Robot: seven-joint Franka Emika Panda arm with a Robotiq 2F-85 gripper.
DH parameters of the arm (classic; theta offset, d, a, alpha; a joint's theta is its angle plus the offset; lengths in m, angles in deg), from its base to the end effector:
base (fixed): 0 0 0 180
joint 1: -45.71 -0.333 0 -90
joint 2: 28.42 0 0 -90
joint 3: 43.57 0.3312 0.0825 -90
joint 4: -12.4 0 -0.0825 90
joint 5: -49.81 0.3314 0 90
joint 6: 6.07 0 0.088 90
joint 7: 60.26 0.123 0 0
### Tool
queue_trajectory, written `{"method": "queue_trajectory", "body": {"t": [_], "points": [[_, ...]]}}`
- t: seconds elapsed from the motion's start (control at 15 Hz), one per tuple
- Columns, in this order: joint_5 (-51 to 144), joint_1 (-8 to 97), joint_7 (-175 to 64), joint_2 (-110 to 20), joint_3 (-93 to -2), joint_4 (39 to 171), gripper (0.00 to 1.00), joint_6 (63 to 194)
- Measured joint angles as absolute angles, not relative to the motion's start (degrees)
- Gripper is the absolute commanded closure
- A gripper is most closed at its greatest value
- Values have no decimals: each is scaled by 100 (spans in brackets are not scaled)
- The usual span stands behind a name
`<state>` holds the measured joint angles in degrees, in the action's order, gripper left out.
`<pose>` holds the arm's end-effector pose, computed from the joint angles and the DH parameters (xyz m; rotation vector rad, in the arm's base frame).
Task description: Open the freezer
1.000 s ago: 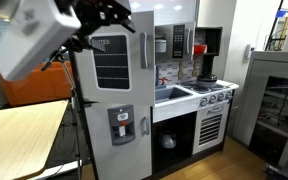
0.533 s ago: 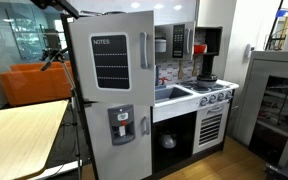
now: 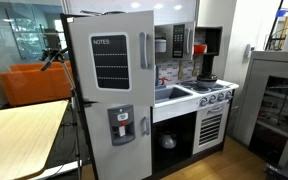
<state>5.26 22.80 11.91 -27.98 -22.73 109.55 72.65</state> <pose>0.4053 0.2551 0.6032 2.3125 -0.6268 0.6432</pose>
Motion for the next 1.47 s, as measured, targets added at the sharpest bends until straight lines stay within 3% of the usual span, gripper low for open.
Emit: {"method": "queue_trajectory", "body": {"t": [0.6, 1.47], "points": [[1144, 2817, 510, -2415, -2736, 10300, 0, 7240], [3063, 3944, -2539, -2390, -3874, 10885, 0, 7994]]}}
